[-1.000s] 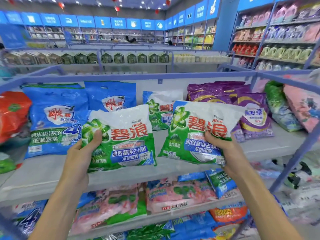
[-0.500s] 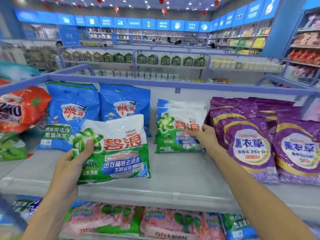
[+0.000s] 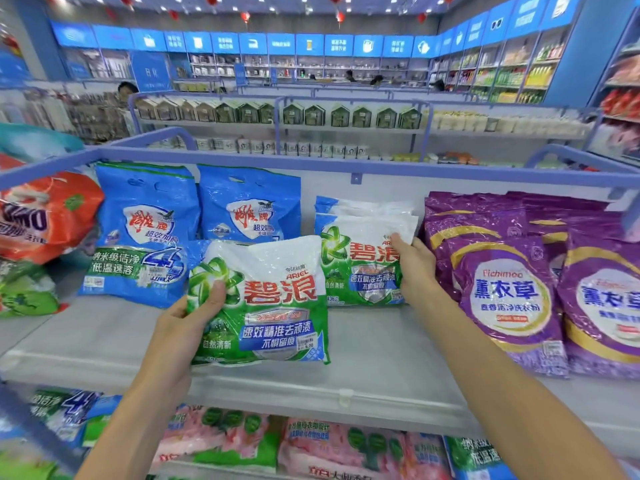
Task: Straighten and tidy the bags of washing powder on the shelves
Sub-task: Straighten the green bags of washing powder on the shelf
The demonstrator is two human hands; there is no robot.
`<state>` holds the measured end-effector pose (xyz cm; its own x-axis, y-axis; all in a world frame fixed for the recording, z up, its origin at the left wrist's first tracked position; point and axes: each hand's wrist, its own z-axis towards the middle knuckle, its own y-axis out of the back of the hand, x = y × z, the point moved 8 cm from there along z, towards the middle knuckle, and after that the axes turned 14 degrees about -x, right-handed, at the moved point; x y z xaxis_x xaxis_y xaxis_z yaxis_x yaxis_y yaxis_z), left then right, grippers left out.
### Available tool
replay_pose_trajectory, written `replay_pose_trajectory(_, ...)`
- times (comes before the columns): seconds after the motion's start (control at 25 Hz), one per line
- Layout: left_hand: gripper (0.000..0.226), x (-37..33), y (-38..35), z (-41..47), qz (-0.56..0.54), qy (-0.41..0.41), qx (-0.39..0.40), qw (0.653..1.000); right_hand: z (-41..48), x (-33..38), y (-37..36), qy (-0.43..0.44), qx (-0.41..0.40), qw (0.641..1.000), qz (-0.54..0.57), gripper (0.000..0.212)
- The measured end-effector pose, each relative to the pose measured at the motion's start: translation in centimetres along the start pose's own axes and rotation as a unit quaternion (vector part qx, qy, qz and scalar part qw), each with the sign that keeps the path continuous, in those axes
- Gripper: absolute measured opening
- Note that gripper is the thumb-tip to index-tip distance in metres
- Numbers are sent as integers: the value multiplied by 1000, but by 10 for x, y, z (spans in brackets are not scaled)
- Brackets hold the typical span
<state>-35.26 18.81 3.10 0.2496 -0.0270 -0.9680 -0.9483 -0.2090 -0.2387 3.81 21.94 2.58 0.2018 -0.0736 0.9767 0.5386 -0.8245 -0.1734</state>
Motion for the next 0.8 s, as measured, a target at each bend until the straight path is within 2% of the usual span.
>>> replay_pose_trajectory(0.08,60,0,-10,0,4,-5,11,1000,-14,16,13,78,-14,993,-91,24)
replay_pose_trajectory(0.16,41,1,-22,-1,9,-3,25,1000,-44,33,31,171,-23,974,-146,40)
replay_pose_trajectory(0.2,30,3,-30,-2,17,0,33,999,-66,39,34,199,6,968,-152,38)
replay_pose_trajectory(0.24,24,4,-39,-3,25,2,45,999,-85,38,34,193,58,968,-149,36)
replay_pose_trajectory(0.32,25,7,-62,-9,38,3,84,996,-113,26,26,91,175,973,-121,32)
replay_pose_trajectory(0.4,34,11,-84,-16,53,7,119,991,-122,20,23,13,212,974,-82,31)
replay_pose_trajectory(0.48,39,18,-102,-18,56,1,144,988,-113,23,29,-28,177,984,-8,26)
replay_pose_trajectory(0.6,51,27,-123,-14,53,12,144,988,-95,38,41,-24,130,988,83,20)
replay_pose_trajectory(0.72,29,26,-146,-2,60,19,129,990,-75,47,39,-29,85,990,111,19)
replay_pose_trajectory(0.8,29,29,-163,10,87,25,112,990,-58,45,32,-18,56,995,81,16)
